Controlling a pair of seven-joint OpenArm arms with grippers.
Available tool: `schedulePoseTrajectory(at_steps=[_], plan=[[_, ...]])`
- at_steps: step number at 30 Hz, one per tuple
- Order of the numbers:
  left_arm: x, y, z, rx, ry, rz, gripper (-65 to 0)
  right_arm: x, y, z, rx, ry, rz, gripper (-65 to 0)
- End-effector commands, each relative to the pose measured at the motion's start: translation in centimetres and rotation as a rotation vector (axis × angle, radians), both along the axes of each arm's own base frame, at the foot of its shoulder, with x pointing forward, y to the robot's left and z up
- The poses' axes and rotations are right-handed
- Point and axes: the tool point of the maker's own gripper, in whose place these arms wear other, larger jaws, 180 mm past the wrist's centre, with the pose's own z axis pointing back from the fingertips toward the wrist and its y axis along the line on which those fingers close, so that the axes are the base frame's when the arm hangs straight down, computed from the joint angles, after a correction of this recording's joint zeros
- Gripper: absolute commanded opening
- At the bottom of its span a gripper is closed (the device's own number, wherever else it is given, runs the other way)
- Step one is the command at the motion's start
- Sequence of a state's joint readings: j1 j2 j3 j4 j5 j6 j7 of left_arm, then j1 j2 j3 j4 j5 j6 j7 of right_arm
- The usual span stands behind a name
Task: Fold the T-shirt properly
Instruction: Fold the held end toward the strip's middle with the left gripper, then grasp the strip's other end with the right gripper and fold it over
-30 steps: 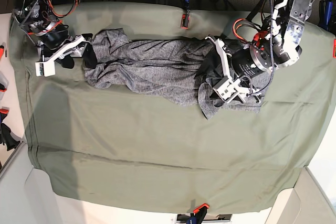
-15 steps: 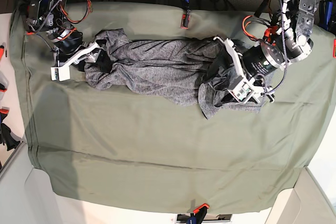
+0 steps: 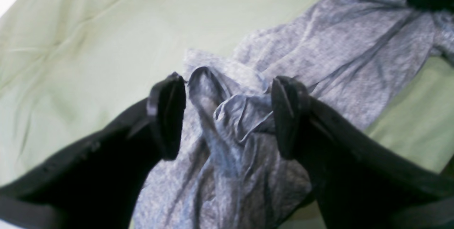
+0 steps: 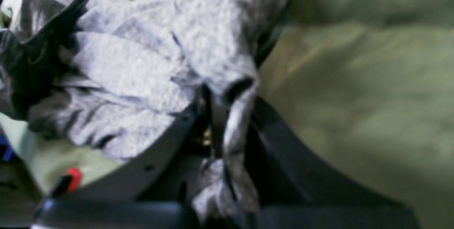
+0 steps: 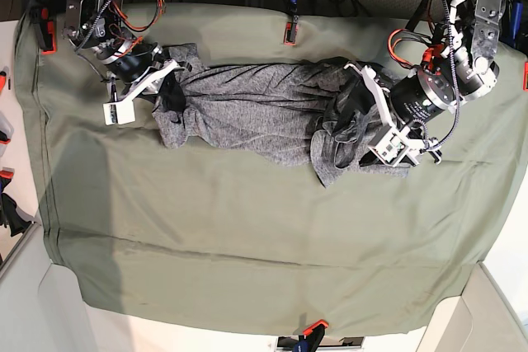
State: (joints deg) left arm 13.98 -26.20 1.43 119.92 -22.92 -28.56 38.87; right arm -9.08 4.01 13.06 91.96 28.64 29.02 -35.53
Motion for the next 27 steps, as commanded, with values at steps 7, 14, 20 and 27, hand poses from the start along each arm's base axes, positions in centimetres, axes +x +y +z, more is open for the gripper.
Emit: schedulePoseTrajectory(at_steps=[7, 14, 20, 27], plan=[[0.4, 0.5, 2.1, -0.055, -0.047, -0.016, -24.6, 2.5, -10.0, 3.5, -0.1, -0.108, -0.188, -65.0], [0.3, 0.8, 2.5, -0.091, -0.048, -0.02, -24.6, 2.5, -14.8, 6.3, -0.1, -0.162, -0.234, -65.0], [-0.5, 1.3, -0.9, -0.129, 0.063, -0.022, -24.6, 2.7, -12.1, 7.6, 0.031, -0.186, -0.185, -65.0], [-1.1, 1.8, -3.8, -0.153, 0.149, -0.018, -24.6, 2.9, -5.3, 9.5, 0.181, -0.244, -0.117, -65.0]])
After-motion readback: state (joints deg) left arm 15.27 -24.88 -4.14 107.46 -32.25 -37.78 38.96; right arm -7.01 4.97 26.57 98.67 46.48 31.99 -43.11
